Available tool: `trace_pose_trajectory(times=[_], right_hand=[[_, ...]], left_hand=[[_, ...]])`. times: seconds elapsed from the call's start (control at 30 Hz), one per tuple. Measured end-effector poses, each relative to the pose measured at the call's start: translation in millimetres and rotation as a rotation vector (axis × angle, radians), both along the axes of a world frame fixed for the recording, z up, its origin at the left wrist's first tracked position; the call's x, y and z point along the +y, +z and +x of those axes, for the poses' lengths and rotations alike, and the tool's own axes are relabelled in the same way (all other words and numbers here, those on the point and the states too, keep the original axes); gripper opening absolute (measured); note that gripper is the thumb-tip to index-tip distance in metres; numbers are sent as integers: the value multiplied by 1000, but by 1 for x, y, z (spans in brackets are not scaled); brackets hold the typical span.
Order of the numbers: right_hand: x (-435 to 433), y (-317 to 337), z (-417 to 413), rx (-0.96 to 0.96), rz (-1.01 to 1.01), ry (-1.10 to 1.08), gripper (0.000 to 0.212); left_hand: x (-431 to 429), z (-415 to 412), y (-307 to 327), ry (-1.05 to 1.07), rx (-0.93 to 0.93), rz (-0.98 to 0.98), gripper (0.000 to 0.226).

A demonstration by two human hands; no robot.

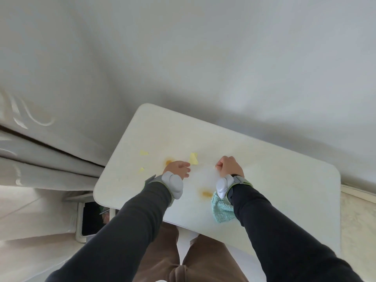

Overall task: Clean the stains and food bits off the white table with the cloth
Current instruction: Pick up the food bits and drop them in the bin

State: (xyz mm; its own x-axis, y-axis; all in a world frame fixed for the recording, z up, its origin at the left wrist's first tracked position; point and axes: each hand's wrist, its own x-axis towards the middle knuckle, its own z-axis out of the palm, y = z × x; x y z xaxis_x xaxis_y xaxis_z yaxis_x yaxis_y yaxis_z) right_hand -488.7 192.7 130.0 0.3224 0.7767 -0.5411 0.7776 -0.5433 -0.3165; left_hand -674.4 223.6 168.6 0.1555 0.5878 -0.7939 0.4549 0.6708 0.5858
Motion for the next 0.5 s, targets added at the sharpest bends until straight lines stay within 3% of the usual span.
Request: trace_pose_trajectory(times=[0.13, 0.27, 0.37, 0.47, 0.5], right_hand=[[5, 8, -26, 265, 150, -141, 6], [8, 23, -57, 491, 284, -225, 22], [7, 23, -72, 521, 269, -167, 17], [9, 22, -77, 443, 238, -106, 3], [9, 22, -77, 424, 234, -93, 7]], left_hand=[[5, 7, 5, 373, -191, -181, 23], [6, 7, 4, 518, -314, -281, 18], [8, 5, 0, 616, -439, -334, 25], [11, 1, -2, 659, -529, -362, 27], [12, -1, -3, 654, -537, -365, 27]])
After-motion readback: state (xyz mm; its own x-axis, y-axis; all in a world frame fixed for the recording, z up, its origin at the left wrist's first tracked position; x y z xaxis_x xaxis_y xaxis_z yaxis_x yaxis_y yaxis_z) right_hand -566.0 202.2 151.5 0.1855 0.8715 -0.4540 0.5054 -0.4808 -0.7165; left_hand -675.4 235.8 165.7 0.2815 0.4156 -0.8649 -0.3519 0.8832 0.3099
